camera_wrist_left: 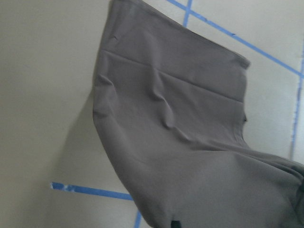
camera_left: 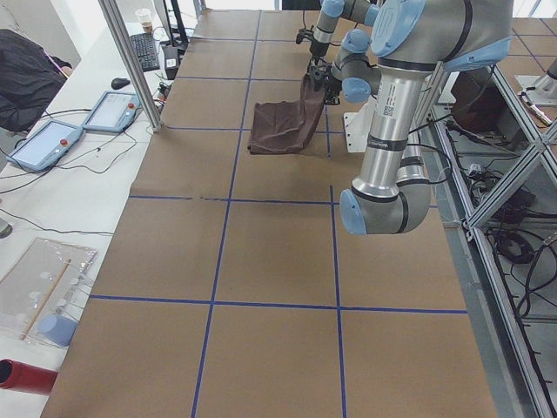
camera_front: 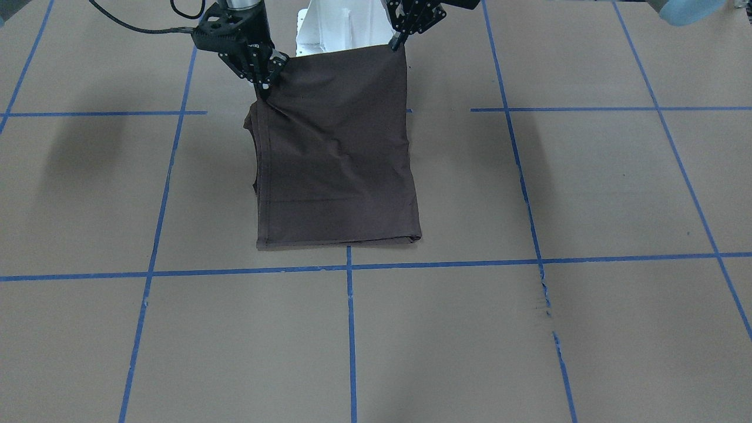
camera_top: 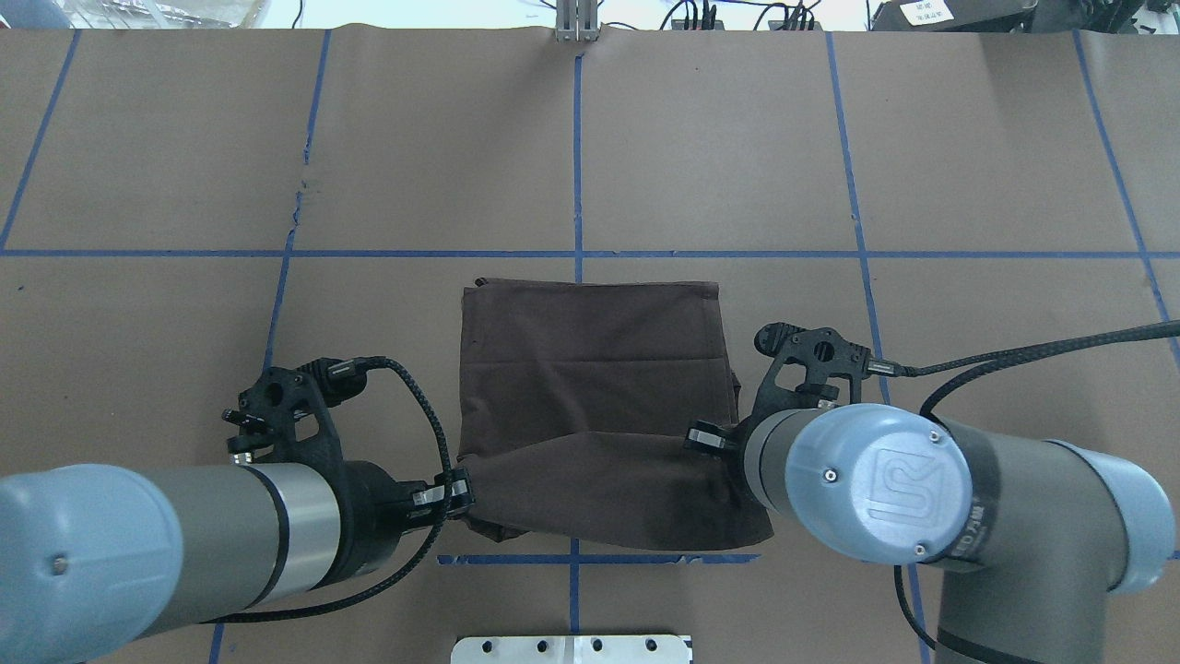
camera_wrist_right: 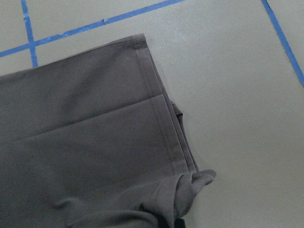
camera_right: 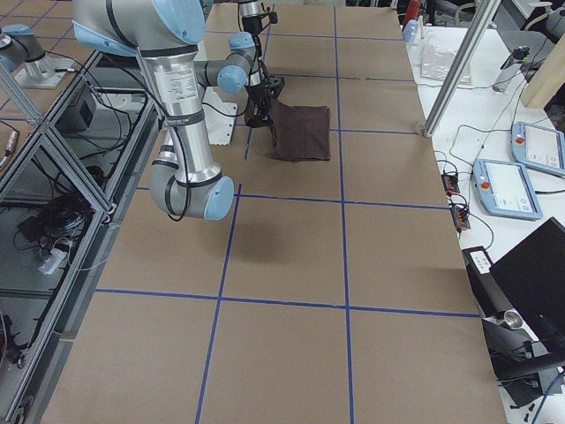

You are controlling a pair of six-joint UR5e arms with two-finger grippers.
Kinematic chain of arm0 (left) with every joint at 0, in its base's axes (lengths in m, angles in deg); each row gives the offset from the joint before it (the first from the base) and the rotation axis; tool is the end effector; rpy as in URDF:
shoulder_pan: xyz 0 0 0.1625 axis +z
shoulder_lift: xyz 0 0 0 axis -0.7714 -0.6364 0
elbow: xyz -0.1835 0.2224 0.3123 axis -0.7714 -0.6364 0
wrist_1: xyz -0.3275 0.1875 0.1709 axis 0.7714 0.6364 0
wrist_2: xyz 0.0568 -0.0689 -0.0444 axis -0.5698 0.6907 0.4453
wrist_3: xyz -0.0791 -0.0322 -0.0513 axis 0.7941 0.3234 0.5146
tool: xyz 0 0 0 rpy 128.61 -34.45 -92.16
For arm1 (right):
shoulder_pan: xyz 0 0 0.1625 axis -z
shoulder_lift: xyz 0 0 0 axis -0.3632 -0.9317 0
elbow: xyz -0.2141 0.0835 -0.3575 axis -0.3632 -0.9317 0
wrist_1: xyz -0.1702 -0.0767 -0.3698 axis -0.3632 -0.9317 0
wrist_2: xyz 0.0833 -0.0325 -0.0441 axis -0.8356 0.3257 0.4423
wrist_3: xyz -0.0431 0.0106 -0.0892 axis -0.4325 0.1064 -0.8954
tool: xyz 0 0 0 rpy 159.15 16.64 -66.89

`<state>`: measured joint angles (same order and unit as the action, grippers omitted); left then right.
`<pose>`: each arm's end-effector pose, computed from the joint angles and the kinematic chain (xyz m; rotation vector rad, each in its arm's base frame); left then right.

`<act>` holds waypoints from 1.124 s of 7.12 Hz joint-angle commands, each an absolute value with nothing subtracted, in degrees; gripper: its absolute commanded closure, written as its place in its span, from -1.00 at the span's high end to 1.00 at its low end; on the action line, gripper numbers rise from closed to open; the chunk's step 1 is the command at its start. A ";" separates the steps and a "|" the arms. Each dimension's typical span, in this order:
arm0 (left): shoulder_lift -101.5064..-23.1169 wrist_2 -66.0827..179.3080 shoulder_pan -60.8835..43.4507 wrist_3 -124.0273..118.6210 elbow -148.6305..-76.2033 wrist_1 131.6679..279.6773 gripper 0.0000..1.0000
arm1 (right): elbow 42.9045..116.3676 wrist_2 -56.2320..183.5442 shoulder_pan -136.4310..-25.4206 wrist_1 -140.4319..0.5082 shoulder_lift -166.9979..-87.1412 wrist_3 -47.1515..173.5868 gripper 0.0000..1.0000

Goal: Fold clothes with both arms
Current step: 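Lift the near edge with both grippers and fold it toward the far edge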

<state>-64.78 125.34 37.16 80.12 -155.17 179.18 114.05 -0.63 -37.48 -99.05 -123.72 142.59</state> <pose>0.4098 -0.2336 0.1491 0.0537 1.1489 -0.3208 -0.4433 -0.2723 0.2093 0.1158 -0.7836 0.3833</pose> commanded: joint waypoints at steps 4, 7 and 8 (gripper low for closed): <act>-71.27 125.96 26.51 71.09 -134.88 188.76 -1.00 | 94.26 -0.42 -46.68 -84.03 -120.21 138.83 -1.00; -74.17 125.87 23.59 68.35 -124.57 193.19 -1.00 | 87.46 -0.42 -47.22 -81.29 -117.20 138.74 -1.00; -75.66 125.87 23.58 68.35 -121.93 193.54 -1.00 | 87.10 -0.42 -47.31 -81.28 -117.20 138.65 -1.00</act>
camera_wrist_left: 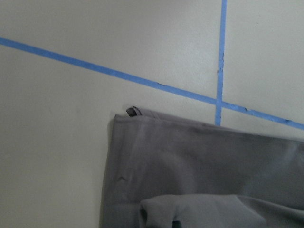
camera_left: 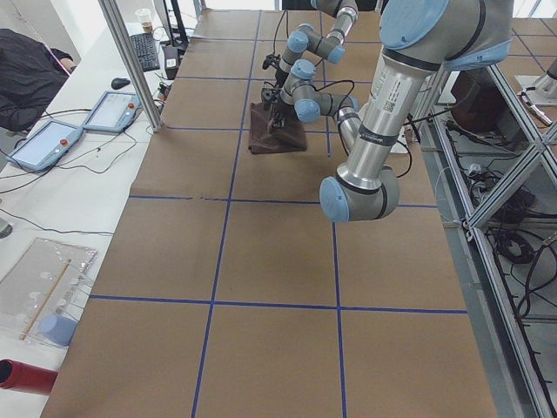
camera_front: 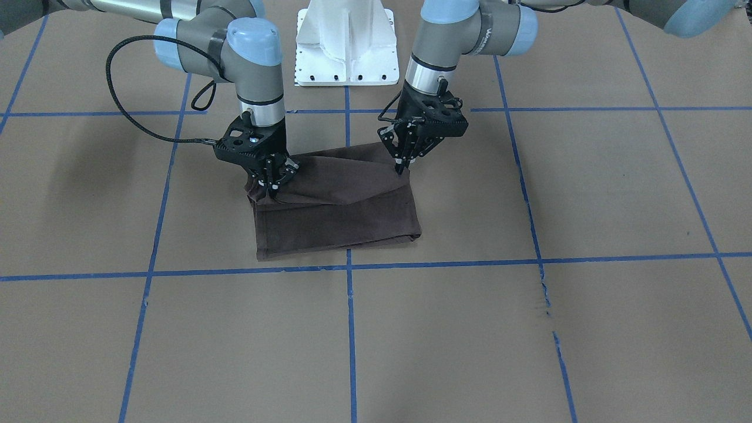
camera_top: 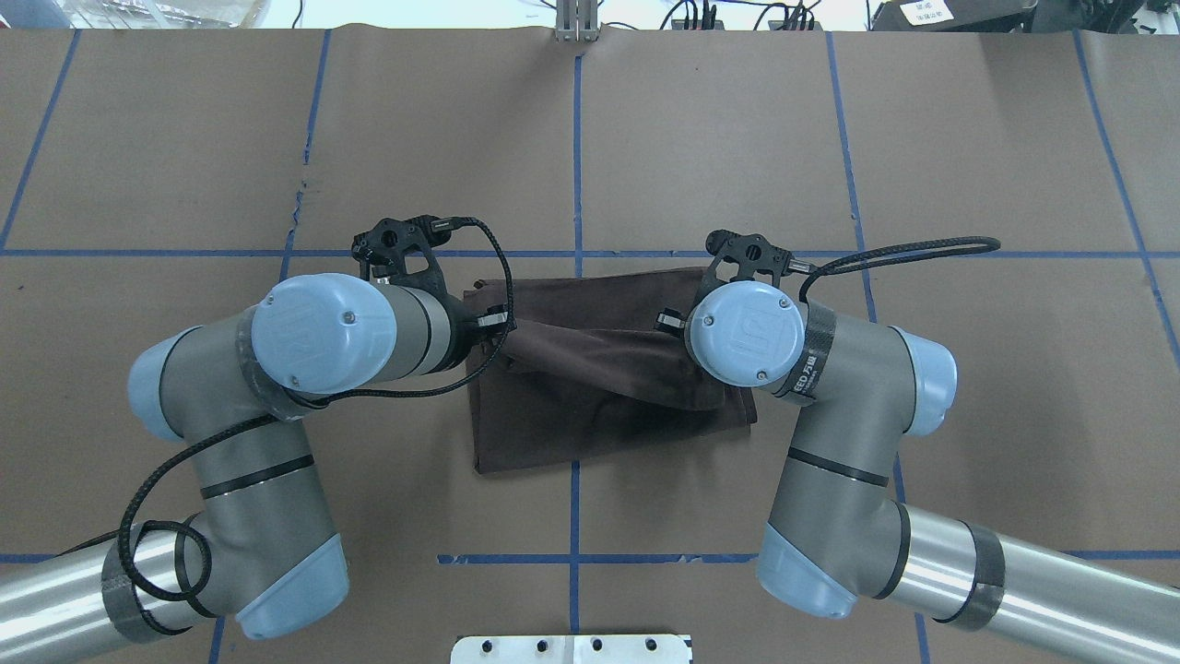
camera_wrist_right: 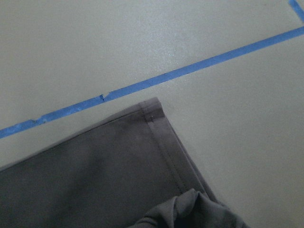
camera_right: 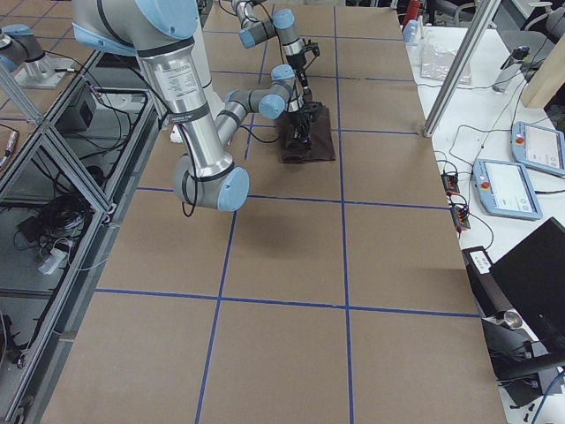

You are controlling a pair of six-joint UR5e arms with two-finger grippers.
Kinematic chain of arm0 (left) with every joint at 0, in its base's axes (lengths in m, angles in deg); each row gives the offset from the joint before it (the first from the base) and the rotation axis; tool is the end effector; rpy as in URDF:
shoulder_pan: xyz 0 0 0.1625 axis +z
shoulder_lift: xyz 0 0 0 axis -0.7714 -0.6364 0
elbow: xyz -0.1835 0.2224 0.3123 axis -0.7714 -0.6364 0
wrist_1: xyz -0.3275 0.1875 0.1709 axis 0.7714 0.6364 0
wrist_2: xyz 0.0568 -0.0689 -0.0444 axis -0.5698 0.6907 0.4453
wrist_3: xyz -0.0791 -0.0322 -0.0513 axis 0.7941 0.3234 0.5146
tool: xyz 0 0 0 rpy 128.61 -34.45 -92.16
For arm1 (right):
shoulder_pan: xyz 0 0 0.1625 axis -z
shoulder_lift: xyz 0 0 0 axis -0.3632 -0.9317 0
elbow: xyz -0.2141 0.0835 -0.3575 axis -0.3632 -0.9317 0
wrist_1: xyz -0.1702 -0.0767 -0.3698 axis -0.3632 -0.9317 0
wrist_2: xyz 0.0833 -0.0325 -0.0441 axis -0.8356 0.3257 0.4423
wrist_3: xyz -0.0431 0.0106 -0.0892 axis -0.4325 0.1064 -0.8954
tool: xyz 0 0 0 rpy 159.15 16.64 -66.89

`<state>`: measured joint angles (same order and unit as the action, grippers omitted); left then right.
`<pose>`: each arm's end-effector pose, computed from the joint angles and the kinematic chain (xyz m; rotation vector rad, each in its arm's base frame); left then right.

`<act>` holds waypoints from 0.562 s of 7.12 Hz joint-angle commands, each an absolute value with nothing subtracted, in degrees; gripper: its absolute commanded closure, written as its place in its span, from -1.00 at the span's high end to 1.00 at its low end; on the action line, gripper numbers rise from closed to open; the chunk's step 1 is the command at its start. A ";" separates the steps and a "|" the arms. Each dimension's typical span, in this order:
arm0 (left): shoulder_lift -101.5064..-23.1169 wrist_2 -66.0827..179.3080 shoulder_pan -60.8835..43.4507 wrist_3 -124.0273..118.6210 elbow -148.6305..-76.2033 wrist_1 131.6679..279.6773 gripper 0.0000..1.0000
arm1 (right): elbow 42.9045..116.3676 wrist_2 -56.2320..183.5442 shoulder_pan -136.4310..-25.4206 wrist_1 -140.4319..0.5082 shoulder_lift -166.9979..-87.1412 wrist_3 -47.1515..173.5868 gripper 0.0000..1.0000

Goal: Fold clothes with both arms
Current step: 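Lift the near edge with both grippers and fold it toward the far edge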

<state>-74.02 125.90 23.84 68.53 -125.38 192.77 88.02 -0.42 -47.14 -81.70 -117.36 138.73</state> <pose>0.5076 -0.4022 0.2139 0.2594 0.9957 -0.3519 -0.5227 -0.4069 0.2781 0.2033 -0.7266 0.4821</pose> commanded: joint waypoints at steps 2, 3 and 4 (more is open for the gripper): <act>-75.68 125.87 23.58 68.26 -117.80 197.48 -0.88 | 86.93 -0.42 -47.31 -81.19 -117.29 138.65 -1.00; -75.42 125.78 23.58 63.65 -117.17 198.02 0.98 | 85.97 -0.25 -47.22 -81.19 -117.29 137.52 0.98; -74.98 126.13 23.41 60.47 -117.94 199.07 1.00 | 86.57 -0.85 -48.09 -79.71 -117.12 132.55 1.00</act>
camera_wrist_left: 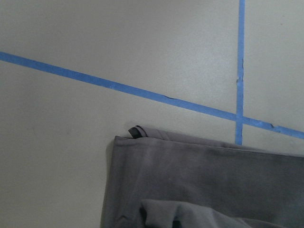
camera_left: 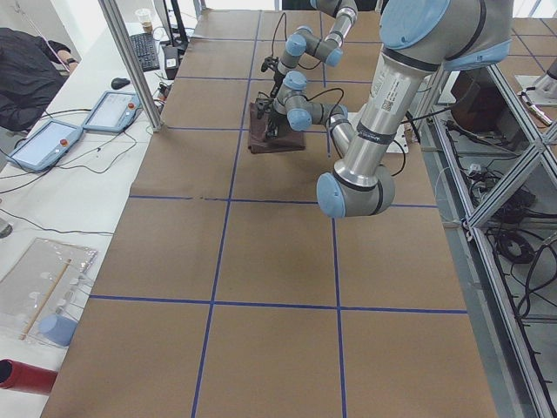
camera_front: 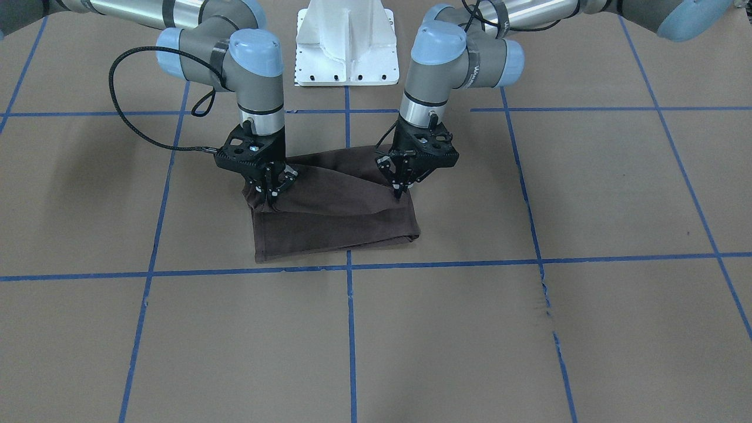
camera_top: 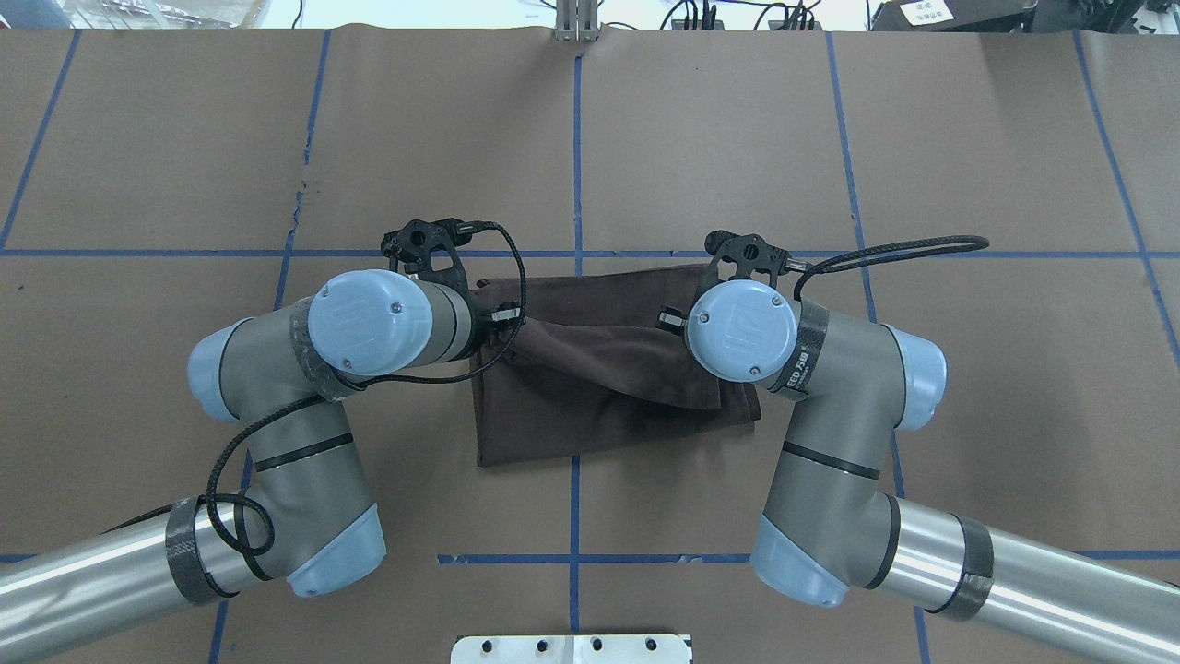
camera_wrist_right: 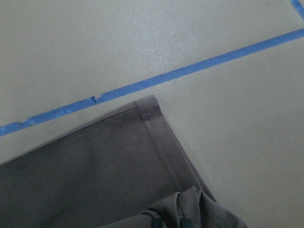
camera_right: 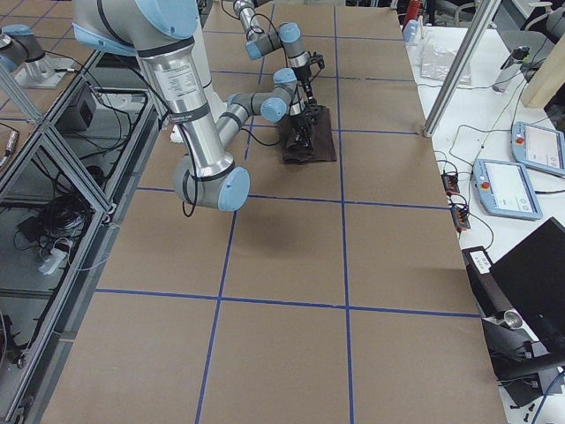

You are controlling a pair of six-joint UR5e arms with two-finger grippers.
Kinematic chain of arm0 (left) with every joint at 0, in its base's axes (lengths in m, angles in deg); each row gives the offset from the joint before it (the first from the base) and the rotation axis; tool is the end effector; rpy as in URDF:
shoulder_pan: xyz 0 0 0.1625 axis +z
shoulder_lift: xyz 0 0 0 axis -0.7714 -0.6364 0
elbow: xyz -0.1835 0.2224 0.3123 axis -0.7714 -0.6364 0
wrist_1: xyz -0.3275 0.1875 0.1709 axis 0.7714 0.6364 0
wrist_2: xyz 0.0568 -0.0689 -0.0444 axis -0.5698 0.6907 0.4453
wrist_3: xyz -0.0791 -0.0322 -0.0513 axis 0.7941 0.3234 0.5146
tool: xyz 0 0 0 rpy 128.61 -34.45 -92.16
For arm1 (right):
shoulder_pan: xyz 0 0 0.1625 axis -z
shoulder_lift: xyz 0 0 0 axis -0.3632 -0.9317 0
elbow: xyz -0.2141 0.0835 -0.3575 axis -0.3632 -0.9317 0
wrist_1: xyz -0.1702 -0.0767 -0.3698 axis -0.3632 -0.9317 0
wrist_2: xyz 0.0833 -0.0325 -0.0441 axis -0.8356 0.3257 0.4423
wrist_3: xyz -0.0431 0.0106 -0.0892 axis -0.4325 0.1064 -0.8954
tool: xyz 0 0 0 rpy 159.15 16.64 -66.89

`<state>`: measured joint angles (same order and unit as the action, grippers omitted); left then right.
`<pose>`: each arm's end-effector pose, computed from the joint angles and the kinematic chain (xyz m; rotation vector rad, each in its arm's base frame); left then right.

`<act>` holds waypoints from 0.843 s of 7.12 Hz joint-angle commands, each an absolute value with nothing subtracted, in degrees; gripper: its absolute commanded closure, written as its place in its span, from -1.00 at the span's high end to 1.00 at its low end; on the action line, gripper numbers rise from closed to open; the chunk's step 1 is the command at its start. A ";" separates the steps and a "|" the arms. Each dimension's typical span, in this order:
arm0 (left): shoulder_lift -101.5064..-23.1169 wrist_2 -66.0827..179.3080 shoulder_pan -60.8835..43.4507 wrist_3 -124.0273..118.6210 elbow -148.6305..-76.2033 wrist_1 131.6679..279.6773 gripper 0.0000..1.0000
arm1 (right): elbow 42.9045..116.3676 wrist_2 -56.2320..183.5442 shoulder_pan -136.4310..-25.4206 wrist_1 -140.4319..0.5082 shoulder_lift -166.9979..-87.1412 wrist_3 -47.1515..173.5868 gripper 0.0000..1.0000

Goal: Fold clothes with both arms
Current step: 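Lift the near edge with both grippers and fold it toward the far edge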

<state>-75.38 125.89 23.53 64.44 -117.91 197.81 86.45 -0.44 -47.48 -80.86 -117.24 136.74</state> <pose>0.5386 -0.4219 0.2421 0.2914 0.9653 -0.2931 -0.5267 -0.4131 0.2867 0.2150 -0.7111 0.4549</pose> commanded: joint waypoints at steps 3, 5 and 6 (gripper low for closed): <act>-71.57 135.95 19.21 49.67 -122.85 199.08 1.00 | 91.83 -7.02 -51.00 -80.31 -116.50 128.19 1.00; -70.93 136.24 18.58 48.31 -123.22 199.08 1.00 | 91.50 1.19 -43.83 -83.81 -113.44 128.10 1.00; -70.93 136.24 18.57 48.40 -123.22 199.17 1.00 | 91.06 5.51 -40.84 -86.09 -113.08 127.84 1.00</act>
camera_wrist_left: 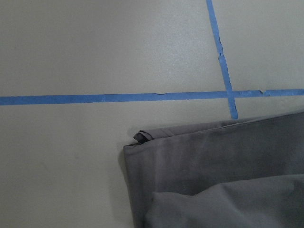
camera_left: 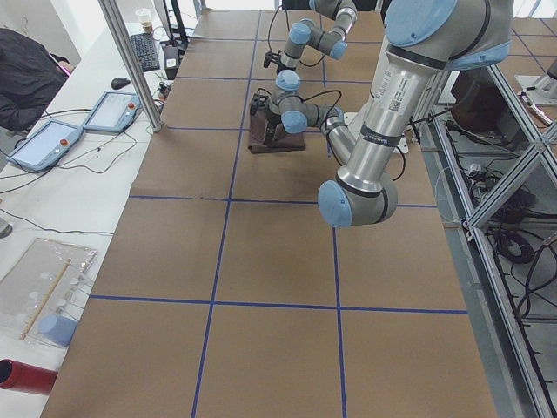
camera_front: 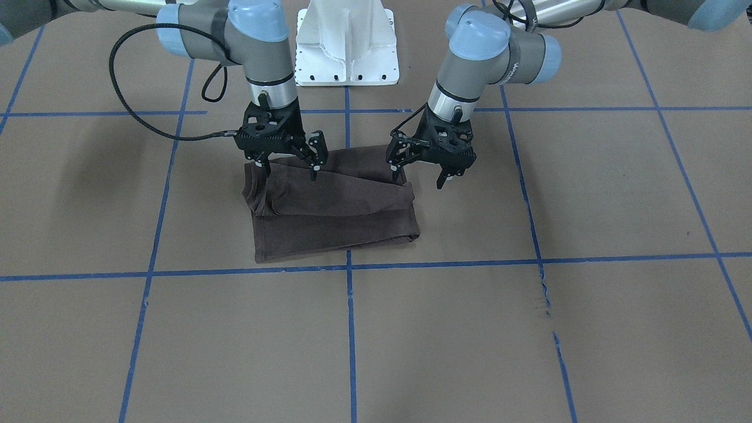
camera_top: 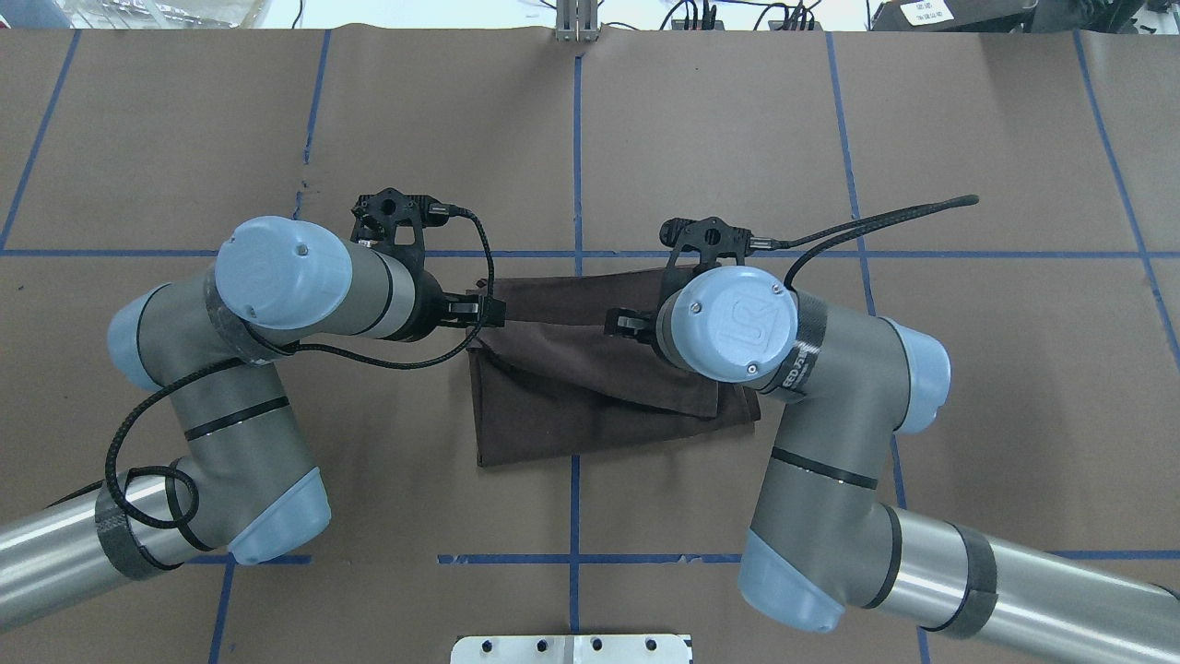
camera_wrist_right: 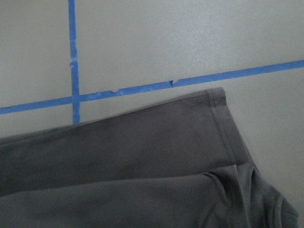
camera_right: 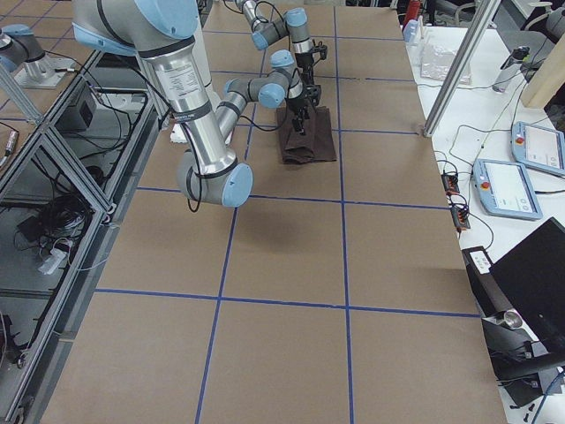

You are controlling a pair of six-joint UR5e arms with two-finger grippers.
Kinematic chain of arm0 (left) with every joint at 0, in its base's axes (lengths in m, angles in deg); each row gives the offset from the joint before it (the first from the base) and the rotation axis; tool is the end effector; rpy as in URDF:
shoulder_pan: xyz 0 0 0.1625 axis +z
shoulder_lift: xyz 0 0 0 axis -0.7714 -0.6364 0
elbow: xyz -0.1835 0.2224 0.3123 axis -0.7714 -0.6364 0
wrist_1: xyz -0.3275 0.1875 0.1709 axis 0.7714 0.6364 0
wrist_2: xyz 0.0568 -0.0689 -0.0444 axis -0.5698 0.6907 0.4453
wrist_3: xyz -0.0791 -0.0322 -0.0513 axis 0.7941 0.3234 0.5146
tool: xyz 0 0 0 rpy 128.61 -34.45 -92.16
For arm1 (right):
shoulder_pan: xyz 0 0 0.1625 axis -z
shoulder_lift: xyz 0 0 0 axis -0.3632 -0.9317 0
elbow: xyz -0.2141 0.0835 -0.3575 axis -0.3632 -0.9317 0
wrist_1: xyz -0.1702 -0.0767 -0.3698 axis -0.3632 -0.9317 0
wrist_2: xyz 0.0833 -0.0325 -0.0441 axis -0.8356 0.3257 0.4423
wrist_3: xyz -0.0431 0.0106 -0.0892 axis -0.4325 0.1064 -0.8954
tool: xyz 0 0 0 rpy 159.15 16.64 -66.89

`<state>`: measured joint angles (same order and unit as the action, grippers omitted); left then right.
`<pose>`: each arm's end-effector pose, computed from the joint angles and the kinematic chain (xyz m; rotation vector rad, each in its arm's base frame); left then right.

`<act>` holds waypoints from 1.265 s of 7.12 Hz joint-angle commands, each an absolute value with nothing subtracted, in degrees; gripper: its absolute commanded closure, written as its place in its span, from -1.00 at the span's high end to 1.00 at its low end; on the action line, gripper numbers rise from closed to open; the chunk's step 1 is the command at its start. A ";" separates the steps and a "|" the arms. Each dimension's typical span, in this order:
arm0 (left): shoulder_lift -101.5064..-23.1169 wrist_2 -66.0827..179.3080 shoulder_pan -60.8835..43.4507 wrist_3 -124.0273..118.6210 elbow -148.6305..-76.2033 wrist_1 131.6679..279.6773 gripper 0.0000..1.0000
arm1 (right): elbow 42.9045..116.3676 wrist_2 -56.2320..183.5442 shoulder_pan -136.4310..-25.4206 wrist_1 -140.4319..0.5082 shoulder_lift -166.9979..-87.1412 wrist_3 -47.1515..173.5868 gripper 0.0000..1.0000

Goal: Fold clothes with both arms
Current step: 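Lay the fold down and press it flat with the right gripper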

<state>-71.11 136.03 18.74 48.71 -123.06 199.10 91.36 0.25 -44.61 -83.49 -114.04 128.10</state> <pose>0.4819 -0.4326 0.2475 0.3308 0.9994 -0.0250 -0.5295 -0.3801 0.2207 0.2858 -0.7844 0.2674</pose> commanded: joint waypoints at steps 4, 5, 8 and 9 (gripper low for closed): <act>-70.93 136.24 18.57 48.75 -123.31 199.26 1.00 | 83.86 14.42 -36.33 -91.91 -108.33 123.62 1.00; -70.93 136.15 18.57 48.75 -123.31 199.26 1.00 | 83.07 14.78 -35.98 -91.83 -108.24 123.62 1.00; -70.93 136.15 18.57 48.92 -123.31 199.26 1.00 | 81.65 14.87 -35.18 -91.83 -108.33 123.79 1.00; -70.93 136.15 18.57 48.92 -123.31 199.26 1.00 | 81.65 14.78 -35.18 -91.74 -108.24 124.06 1.00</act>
<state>-70.93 136.16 18.58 48.89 -123.31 199.26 81.76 14.84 -35.31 -91.83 -108.31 123.80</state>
